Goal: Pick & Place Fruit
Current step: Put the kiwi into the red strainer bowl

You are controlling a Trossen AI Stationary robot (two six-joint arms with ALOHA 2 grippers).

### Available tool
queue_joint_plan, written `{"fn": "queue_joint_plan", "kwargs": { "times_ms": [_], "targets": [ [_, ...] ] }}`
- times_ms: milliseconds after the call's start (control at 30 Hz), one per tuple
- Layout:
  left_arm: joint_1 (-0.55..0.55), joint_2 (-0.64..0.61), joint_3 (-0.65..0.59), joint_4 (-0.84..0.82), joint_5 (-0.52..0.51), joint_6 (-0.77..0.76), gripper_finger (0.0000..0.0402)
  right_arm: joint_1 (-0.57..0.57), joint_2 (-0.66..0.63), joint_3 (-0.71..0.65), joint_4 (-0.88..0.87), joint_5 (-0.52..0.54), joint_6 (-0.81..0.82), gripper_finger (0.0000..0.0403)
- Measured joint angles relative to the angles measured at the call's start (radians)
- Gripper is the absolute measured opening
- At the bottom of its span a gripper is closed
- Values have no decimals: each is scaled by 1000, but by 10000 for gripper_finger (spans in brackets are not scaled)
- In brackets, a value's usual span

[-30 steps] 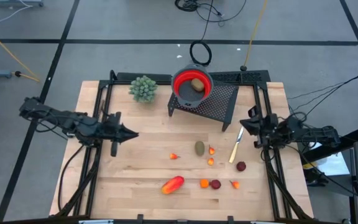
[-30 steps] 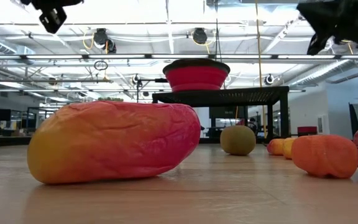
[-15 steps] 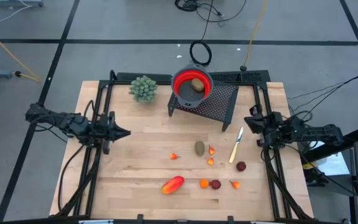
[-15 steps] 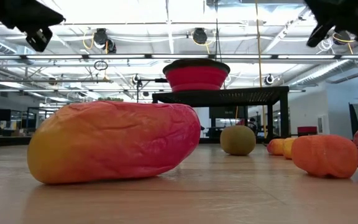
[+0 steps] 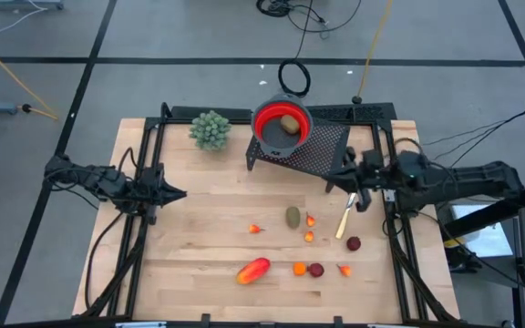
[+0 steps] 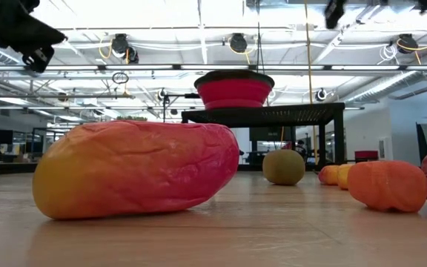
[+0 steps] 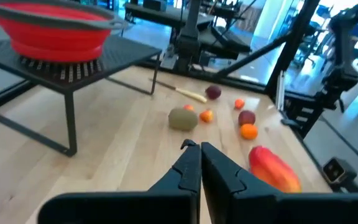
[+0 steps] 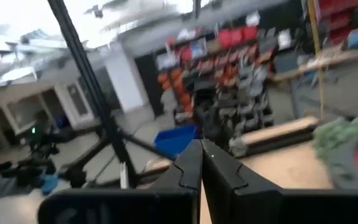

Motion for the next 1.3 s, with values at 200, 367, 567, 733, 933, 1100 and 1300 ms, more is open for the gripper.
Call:
{"fn": "queue_joint_plan", "kwargs": {
  "times_ms": [200,367,567,733,933,1100,1300],
  "targets": [
    [0,-12,0,-47,-2,1,8,74,199,229,-129,-15,5,0],
    [0,-12,0,-58,-2,8,7,165,330,407,-313,82,32,0],
    [0,-11,0,-59,-2,30,18,263,454,576,-505,243,123,0],
    [0,-11,0,-61,-2,43,3,316,548,664,-614,330,255,0],
    [0,-11,0,-65,-2,52,16,332,639,685,-666,328,445,0],
    [0,-11,0,-66,-2,61,20,332,694,685,-744,322,614,0],
    [0,-11,0,-66,-2,63,4,332,737,685,-839,321,767,0]
  ]
}}
